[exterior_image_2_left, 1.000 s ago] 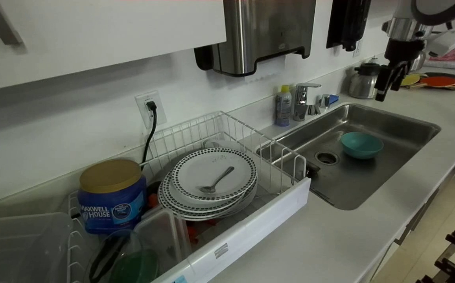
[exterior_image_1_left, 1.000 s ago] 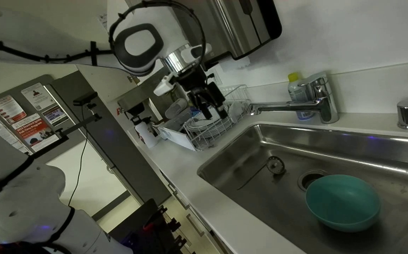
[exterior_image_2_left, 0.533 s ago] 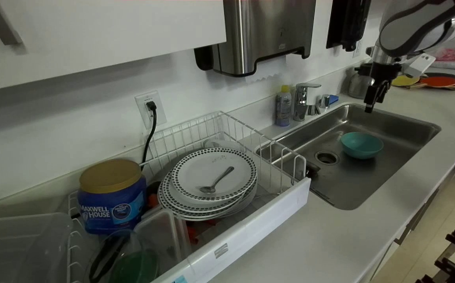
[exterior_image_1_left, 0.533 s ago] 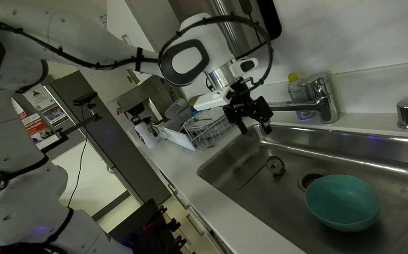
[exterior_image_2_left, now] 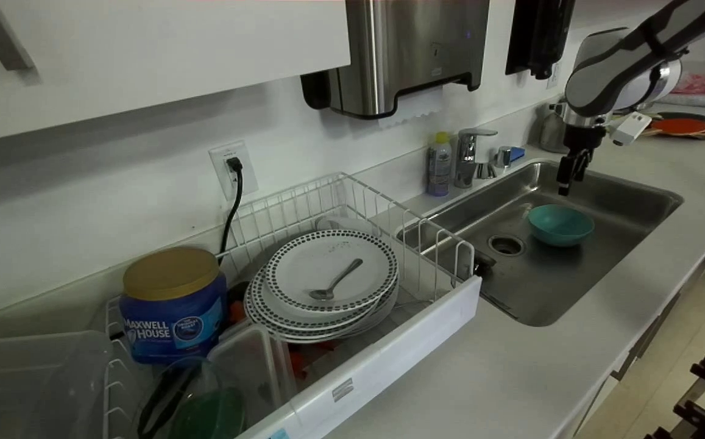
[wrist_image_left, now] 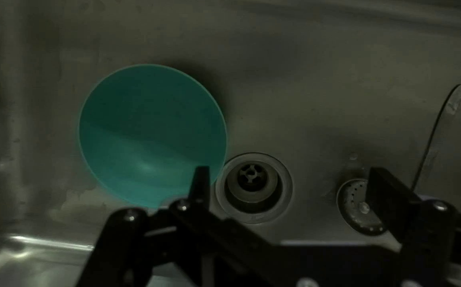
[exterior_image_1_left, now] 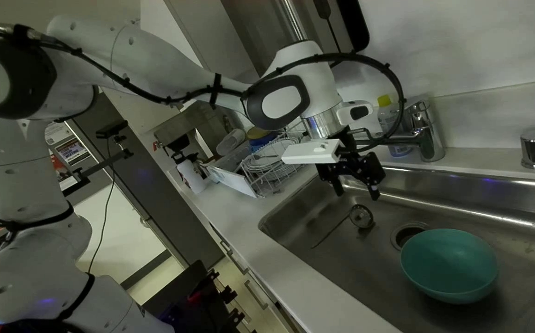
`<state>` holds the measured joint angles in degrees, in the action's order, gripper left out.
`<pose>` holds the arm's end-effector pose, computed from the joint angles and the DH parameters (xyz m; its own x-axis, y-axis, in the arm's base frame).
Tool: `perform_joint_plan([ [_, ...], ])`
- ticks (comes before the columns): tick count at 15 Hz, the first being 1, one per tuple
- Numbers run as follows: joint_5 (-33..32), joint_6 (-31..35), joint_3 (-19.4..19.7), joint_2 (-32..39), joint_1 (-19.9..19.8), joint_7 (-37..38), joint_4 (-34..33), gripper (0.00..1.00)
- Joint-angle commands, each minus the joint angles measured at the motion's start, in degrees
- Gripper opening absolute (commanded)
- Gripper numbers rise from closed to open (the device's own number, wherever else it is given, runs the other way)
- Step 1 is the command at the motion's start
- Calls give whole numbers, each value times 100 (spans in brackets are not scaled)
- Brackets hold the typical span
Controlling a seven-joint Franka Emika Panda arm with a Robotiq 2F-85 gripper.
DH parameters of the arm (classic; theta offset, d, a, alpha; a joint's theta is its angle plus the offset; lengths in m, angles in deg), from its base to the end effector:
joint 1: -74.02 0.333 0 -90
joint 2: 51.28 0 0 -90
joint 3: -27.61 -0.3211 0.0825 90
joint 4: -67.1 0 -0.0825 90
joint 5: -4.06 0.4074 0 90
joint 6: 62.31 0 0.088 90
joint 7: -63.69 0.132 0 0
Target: Put the teal bowl on top of the white plate
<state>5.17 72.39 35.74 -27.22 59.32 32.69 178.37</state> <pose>0.5892 -0.2454 0.2304 0.9898 0.1399 -0.0283 0.1408 -0.9894 0.0343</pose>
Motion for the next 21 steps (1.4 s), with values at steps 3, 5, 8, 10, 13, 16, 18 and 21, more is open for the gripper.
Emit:
perform_joint_plan([
  [3, -68, -16, -127, -55, -102, 47, -11, 100],
  [5, 91, 104, -157, 230, -164, 131, -220, 100],
  [8, 497, 317, -295, 701, -390, 147, -545, 100],
  [10, 705, 497, -413, 1048, -554, 139, -785, 100],
  [13, 809, 820, -537, 1574, -704, 274, -1154, 100],
  [16, 734, 865, -580, 2016, -756, 496, -1512, 100],
  [18, 679, 864, -537, 2273, -704, 734, -1739, 100],
  [21, 622, 769, -476, 2696, -667, 1075, -2182, 100],
])
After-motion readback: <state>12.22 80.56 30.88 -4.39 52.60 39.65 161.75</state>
